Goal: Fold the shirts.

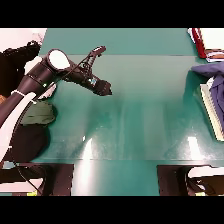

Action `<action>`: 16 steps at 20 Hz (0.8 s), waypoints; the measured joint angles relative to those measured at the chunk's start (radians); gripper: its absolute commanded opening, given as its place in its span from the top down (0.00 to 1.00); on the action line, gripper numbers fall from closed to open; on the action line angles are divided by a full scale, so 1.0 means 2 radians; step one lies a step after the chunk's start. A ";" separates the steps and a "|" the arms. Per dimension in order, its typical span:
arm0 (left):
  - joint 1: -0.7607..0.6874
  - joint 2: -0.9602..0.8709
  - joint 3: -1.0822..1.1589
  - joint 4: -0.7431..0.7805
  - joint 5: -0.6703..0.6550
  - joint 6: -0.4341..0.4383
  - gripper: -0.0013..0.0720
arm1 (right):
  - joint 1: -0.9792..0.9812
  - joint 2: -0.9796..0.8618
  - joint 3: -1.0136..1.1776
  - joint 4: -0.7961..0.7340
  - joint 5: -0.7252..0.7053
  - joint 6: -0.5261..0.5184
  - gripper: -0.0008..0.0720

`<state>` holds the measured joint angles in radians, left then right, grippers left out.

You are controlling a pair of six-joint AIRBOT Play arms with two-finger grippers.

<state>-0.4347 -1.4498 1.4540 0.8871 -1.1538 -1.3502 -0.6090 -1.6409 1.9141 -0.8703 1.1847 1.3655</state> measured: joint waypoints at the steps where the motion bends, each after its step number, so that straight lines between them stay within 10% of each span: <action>1: -0.001 0.000 0.000 0.000 0.001 -0.002 0.95 | -0.007 0.000 0.011 0.014 -0.003 -0.003 0.97; 16: -0.004 0.000 0.000 0.000 0.001 -0.002 0.95 | -0.137 0.140 -0.072 -0.012 0.077 -0.012 0.97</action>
<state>-0.4435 -1.4498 1.4540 0.8871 -1.1519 -1.3548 -0.8837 -1.3605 1.7699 -0.8951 1.3388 1.3415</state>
